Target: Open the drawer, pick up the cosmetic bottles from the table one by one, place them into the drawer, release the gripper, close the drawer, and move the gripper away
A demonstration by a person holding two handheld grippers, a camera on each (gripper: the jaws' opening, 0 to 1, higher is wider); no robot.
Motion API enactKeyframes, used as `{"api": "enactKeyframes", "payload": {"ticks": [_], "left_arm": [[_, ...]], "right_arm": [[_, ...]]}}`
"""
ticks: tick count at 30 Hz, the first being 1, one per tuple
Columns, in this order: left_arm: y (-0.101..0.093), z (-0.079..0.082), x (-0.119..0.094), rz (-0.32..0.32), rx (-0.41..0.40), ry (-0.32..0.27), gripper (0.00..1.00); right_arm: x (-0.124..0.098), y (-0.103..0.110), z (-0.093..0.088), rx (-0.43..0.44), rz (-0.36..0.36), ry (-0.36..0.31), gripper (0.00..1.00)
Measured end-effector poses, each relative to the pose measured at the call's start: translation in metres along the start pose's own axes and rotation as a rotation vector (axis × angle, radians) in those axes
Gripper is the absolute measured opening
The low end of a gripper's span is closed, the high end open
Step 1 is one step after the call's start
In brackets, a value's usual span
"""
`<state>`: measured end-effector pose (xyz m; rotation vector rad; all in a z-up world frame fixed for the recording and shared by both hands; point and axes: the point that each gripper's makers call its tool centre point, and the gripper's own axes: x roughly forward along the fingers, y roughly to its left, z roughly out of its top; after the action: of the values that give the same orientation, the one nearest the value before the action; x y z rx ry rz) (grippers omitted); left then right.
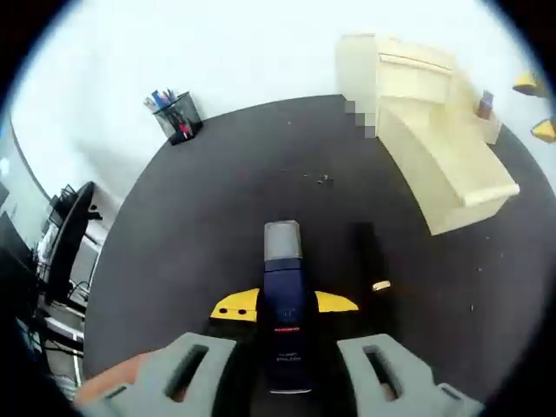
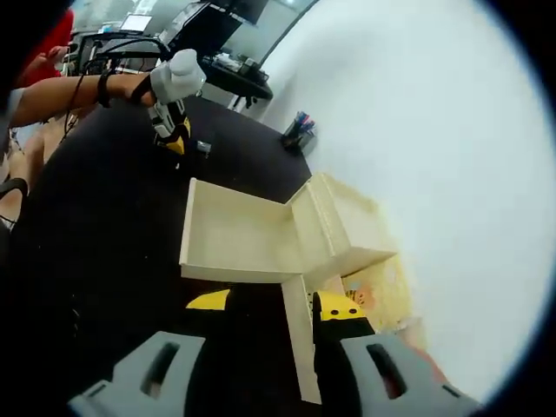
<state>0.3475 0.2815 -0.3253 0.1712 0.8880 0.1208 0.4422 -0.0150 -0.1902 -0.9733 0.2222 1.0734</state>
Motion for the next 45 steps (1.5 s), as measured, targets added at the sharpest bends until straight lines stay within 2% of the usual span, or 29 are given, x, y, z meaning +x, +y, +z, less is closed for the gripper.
{"api": "enactKeyframes", "payload": {"ticks": [1, 4, 6, 9, 12, 13, 14, 17, 18, 19, 21, 22, 26, 29, 31, 33, 34, 35, 36, 37, 38, 39, 41, 42, 44, 45], "left_arm": [[0.0, -0.001, -0.001, 0.001, 0.001, 0.002, 0.19], [0.002, 0.008, -0.007, -0.006, 0.023, -0.049, 0.42], [0.002, 0.013, -0.017, -0.021, 0.02, -0.075, 0.45], [-0.002, 0.036, -0.039, -0.045, -0.013, -0.17, 0.45], [-0.016, 0.065, -0.06, -0.12, -0.067, -0.292, 0.45], [-0.027, 0.083, -0.072, -0.165, -0.095, -0.373, 0.45], [-0.037, 0.095, -0.081, -0.208, -0.105, -0.427, 0.45], [-0.066, 0.125, -0.102, -0.327, -0.153, -0.553, 0.46], [-0.073, 0.134, -0.107, -0.343, -0.147, -0.595, 0.46], [-0.076, 0.146, -0.111, -0.316, -0.126, -0.659, 0.46], [-0.082, 0.156, -0.111, -0.272, -0.086, -0.7, 0.46], [-0.089, 0.161, -0.111, -0.275, -0.059, -0.719, 0.46], [-0.122, 0.177, -0.109, -0.365, -0.022, -0.736, 0.48], [-0.14, 0.19, -0.109, -0.433, -0.048, -0.749, 0.53], [-0.154, 0.202, -0.114, -0.522, -0.123, -0.788, 0.54], [-0.17, 0.212, -0.122, -0.66, -0.232, -0.817, 0.55], [-0.176, 0.219, -0.128, -0.751, -0.35, -0.845, 0.55], [-0.179, 0.222, -0.13, -0.798, -0.393, -0.855, 0.55], [-0.18, 0.226, -0.131, -0.857, -0.475, -0.871, 0.54], [-0.178, 0.23, -0.131, -0.89, -0.574, -0.894, 0.54], [-0.178, 0.231, -0.128, -0.918, -0.626, -0.915, 0.52], [-0.178, 0.23, -0.122, -0.944, -0.703, -0.899, 0.5], [-0.171, 0.231, -0.112, -0.977, -0.832, -0.914, 0.43], [-0.167, 0.23, -0.103, -1.017, -0.928, -0.888, 0.43], [-0.158, 0.23, -0.093, -1.064, -1.079, -0.871, 0.49], [-0.154, 0.23, -0.09, -1.065, -1.119, -0.868, 0.53]], "right_arm": [[0.0, 0.001, -0.001, 0.0, 0.003, 0.002, 0.32], [-0.001, 0.002, -0.002, -0.002, 0.005, 0.005, 0.32], [-0.001, 0.0, -0.002, -0.004, -0.001, 0.005, 0.32], [-0.002, -0.002, -0.004, -0.005, -0.01, 0.007, 0.32], [-0.004, -0.006, -0.006, -0.004, -0.018, 0.01, 0.32], [-0.005, -0.006, -0.006, -0.001, -0.021, 0.007, 0.32], [-0.006, -0.005, -0.008, 0.002, -0.025, 0.006, 0.32], [-0.005, -0.008, -0.007, 0.003, -0.036, 0.008, 0.32], [-0.005, -0.009, -0.007, 0.005, -0.042, 0.012, 0.32], [-0.004, -0.011, -0.008, 0.006, -0.045, 0.015, 0.32], [-0.001, -0.015, -0.007, 0.004, -0.046, 0.016, 0.32], [0.0, -0.015, -0.007, 0.006, -0.043, 0.017, 0.32], [0.005, -0.016, -0.008, -0.003, -0.041, 0.028, 0.33], [0.007, -0.016, -0.009, -0.007, -0.039, 0.034, 0.33], [0.007, -0.018, -0.01, -0.007, -0.041, 0.041, 0.33], [0.005, -0.02, -0.015, -0.01, -0.05, 0.055, 0.33], [0.005, -0.021, -0.015, -0.008, -0.053, 0.057, 0.33], [0.004, -0.022, -0.017, -0.005, -0.057, 0.058, 0.33], [0.002, -0.02, -0.018, -0.001, -0.059, 0.058, 0.33], [0.001, -0.02, -0.02, 0.003, -0.06, 0.057, 0.33], [0.001, -0.022, -0.02, 0.007, -0.063, 0.057, 0.33], [0.0, -0.023, -0.022, 0.013, -0.067, 0.059, 0.33], [-0.001, -0.024, -0.024, 0.019, -0.07, 0.062, 0.33], [-0.001, -0.024, -0.025, 0.019, -0.071, 0.065, 0.33], [-0.001, -0.026, -0.026, 0.018, -0.071, 0.068, 0.33], [-0.002, -0.026, -0.026, 0.019, -0.072, 0.067, 0.33]]}}
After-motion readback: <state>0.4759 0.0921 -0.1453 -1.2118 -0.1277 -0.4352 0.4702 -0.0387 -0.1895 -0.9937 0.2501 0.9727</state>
